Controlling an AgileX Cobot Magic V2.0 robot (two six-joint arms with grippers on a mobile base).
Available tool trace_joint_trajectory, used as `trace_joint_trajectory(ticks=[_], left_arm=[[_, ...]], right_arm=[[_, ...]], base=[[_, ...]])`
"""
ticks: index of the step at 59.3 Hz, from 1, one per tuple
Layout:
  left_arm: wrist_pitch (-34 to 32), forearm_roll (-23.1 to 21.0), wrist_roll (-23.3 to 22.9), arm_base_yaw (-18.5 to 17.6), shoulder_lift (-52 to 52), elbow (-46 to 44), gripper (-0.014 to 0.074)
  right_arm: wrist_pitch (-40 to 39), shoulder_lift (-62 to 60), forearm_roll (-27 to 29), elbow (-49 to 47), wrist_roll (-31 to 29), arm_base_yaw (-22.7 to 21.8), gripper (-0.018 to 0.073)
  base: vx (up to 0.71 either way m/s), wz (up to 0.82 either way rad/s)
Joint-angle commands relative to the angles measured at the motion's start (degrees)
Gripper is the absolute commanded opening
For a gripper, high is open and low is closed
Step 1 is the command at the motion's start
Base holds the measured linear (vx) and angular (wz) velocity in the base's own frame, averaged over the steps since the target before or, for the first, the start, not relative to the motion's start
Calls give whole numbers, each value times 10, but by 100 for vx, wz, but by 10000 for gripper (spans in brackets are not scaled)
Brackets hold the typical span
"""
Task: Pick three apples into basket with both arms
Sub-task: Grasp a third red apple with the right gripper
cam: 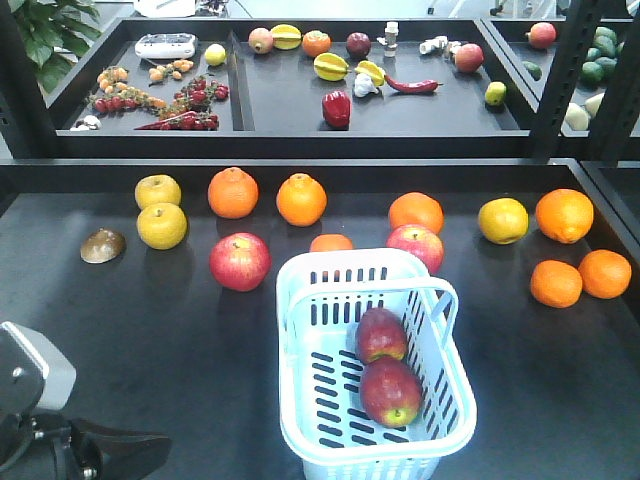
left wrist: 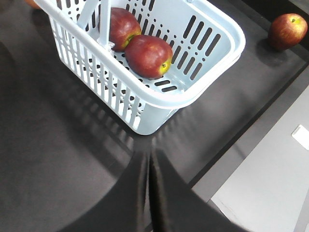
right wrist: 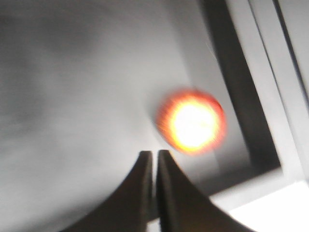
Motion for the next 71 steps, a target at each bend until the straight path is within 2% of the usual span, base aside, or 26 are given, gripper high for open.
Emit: trace_joint_trajectory(ticks=[1, 13, 20, 27, 37, 48, 71], left_arm=[[-17, -17, -3, -2, -5, -13, -6], [-18, -17, -3, -2, -5, -13, -6], [-18, -17, -3, -2, -5, -13, -6], [-18, -17, -3, -2, -5, -13, -6], [-17, -17, -3, -2, -5, -13, -6], [-15, -17, -3, -2, -5, -13, -6], [-17, -17, -3, -2, -5, -13, -6]], right_arm=[[-20, 39, 25, -16, -28, -38, 229], [6, 100, -7, -16, -1, -45, 542], [-10, 121, -48, -16, 41, -45, 625], [-18, 148, -91, -16, 88, -46, 629], [-26, 203, -98, -16, 105, -48, 617], [-31, 243, -105, -16, 108, -48, 610], [-53, 247, -123, -49, 110, -48, 602]], base=[[0, 0], [0, 0], [0, 0], [0, 0], [0, 0], [0, 0], [0, 0]])
